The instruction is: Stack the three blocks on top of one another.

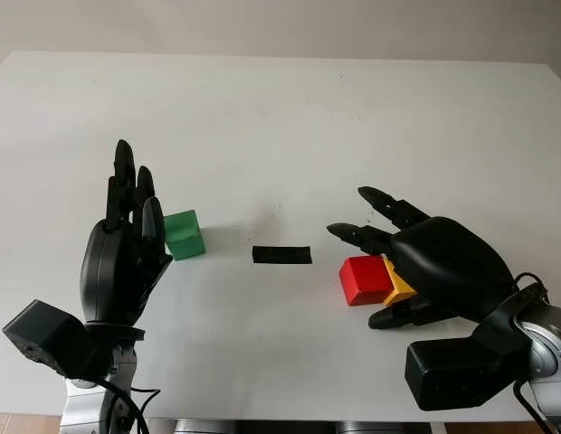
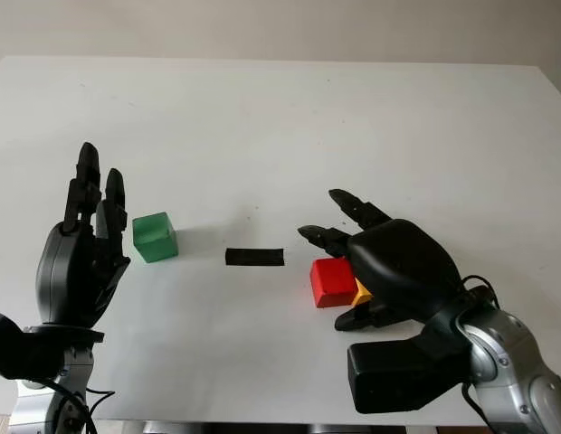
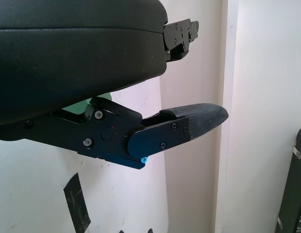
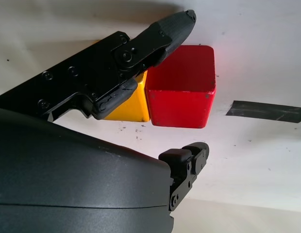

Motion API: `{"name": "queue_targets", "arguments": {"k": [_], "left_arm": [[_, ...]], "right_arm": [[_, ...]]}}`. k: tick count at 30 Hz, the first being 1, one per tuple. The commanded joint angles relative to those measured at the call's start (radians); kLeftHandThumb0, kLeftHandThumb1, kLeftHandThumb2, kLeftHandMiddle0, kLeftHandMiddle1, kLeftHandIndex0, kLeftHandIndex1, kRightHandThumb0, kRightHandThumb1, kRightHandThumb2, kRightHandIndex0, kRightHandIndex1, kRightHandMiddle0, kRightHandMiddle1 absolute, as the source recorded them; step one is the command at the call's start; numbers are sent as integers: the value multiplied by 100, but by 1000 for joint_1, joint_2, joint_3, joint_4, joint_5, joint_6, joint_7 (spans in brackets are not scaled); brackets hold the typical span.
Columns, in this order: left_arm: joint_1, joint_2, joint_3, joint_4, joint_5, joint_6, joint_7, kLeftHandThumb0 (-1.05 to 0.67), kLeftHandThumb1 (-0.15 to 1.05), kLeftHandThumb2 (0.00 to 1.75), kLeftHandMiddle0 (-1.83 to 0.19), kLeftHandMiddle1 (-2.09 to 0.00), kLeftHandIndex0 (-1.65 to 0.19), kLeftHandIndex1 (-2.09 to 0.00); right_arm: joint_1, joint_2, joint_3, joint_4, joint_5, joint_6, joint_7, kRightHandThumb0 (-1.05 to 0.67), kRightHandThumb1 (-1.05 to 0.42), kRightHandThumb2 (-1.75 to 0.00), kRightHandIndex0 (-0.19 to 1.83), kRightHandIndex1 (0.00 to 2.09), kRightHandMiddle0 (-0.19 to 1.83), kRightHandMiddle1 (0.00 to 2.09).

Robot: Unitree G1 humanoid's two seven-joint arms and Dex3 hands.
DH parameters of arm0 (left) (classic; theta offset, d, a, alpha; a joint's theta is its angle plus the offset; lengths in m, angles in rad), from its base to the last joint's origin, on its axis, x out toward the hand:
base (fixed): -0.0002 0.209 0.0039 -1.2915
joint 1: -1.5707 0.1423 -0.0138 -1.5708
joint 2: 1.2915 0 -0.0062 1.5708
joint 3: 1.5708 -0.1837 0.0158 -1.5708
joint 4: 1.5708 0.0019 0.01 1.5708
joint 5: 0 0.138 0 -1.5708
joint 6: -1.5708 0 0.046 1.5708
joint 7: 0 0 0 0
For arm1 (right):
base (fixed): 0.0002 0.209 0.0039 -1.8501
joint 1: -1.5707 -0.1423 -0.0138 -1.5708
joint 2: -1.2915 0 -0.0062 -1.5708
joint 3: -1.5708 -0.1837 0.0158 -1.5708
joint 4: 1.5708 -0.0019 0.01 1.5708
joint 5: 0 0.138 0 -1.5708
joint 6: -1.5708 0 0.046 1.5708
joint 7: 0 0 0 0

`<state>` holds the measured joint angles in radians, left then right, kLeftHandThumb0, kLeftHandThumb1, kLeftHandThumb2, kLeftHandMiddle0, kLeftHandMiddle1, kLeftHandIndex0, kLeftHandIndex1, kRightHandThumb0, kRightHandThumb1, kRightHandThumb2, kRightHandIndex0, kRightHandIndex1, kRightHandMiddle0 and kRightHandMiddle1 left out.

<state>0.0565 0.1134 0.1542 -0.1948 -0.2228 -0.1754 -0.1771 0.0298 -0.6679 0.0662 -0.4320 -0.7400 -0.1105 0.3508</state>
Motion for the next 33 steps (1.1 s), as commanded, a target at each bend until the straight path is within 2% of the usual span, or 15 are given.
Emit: {"name": "queue_targets", "arguments": {"k": [1, 7, 19, 21, 22, 23, 25, 33], "left_arm": [[5, -6, -3, -9, 4, 3, 7, -65, 105, 67, 19, -3, 19, 0], [2, -4, -3, 2, 2, -13, -2, -64, 105, 67, 19, -3, 19, 0], [1, -9, -5, 2, 8, -5, 9, -65, 105, 66, 19, -4, 19, 0], [1, -9, -6, -1, 7, -2, 8, -65, 105, 66, 19, -3, 19, 0], [0, -11, -6, -3, 9, 0, 13, -65, 105, 66, 19, -2, 19, 0], [0, -12, -6, -4, 9, 2, 16, -66, 105, 65, 18, -3, 19, 0], [1, -13, -7, -9, 5, 13, 18, -66, 105, 65, 19, -2, 19, 0], [-2, -21, -10, -3, 8, 5, 22, -66, 105, 65, 19, -3, 19, 0]], "right_arm": [[-6, 4, -3, 2, 2, -8, -6, -65, -78, -6, 2, 5, 42, 8], [-7, 6, -8, 0, 14, -6, -1, -61, -79, -6, 3, 6, 48, 11], [-3, 19, -24, -1, 28, -34, -47, -50, -77, -6, 20, 11, 73, 28], [-4, 18, -25, 3, 25, -45, -62, -48, -78, -6, 23, 10, 75, 38], [-5, 16, -25, 7, 19, -53, -73, -47, -78, -6, 27, 8, 69, 60], [-5, 15, -25, 11, 16, -60, -81, -47, -78, -5, 29, 8, 65, 74], [-7, 15, -25, 14, 12, -65, -87, -44, -79, -6, 33, 8, 62, 89], [-21, 17, -37, 14, 36, -69, -85, -34, -80, -5, 36, 8, 60, 95]]}}
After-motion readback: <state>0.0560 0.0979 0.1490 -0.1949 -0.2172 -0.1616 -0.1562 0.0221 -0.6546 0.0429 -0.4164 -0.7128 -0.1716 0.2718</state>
